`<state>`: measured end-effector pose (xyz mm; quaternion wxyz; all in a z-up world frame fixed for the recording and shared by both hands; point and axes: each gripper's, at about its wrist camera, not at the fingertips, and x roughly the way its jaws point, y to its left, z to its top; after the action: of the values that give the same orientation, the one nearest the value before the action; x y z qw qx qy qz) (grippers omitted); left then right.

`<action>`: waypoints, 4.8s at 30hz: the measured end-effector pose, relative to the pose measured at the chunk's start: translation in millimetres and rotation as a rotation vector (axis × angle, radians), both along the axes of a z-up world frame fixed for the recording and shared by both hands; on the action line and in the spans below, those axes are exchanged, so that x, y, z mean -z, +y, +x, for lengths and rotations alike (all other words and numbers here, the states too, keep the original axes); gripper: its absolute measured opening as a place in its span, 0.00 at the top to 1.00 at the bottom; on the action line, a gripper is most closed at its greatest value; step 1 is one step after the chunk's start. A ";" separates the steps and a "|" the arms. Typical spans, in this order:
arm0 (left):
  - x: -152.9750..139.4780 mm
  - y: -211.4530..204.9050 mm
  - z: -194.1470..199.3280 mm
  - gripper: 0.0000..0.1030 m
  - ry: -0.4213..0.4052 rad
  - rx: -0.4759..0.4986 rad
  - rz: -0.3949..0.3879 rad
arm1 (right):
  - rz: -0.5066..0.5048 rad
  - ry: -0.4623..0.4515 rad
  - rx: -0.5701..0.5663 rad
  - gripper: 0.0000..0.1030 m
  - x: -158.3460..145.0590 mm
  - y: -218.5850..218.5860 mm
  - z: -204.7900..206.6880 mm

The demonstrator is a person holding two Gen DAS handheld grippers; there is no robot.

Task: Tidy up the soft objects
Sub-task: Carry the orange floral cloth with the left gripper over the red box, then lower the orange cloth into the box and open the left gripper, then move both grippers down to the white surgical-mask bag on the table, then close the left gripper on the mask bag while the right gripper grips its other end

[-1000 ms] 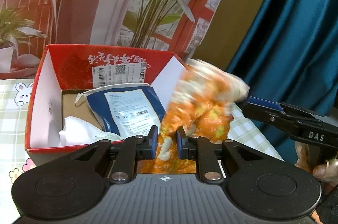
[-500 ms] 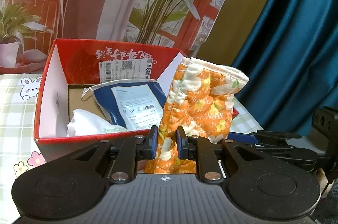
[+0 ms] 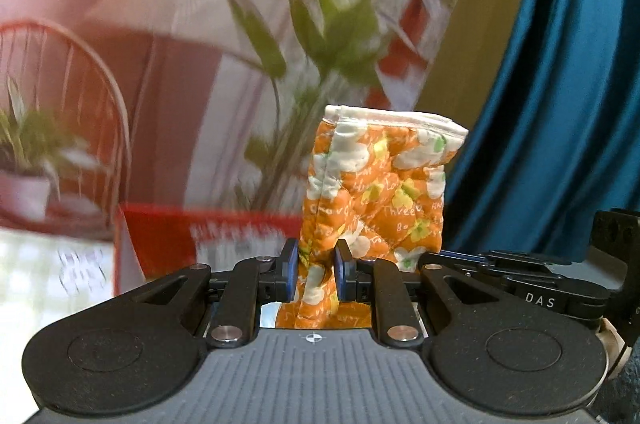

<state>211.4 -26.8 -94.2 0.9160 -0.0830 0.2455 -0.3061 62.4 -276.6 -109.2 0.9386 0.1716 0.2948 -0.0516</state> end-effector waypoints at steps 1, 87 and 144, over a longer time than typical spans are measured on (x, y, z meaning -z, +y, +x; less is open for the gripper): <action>-2.6 0.9 6.7 0.81 -0.002 -0.007 -0.003 | -0.012 -0.011 -0.006 0.93 -4.4 -1.6 7.3; 96.8 43.4 -96.2 0.00 0.251 -0.311 0.326 | -0.025 0.284 0.057 0.00 88.4 86.7 -59.9; 182.8 70.1 -49.4 0.37 0.621 -0.212 0.037 | 0.068 0.541 -0.037 0.00 127.4 52.9 -39.3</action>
<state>162.1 43.3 -277.0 0.8256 -0.1806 0.5086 -0.1645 23.0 -223.7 -236.5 0.8201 0.1778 0.5395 -0.0685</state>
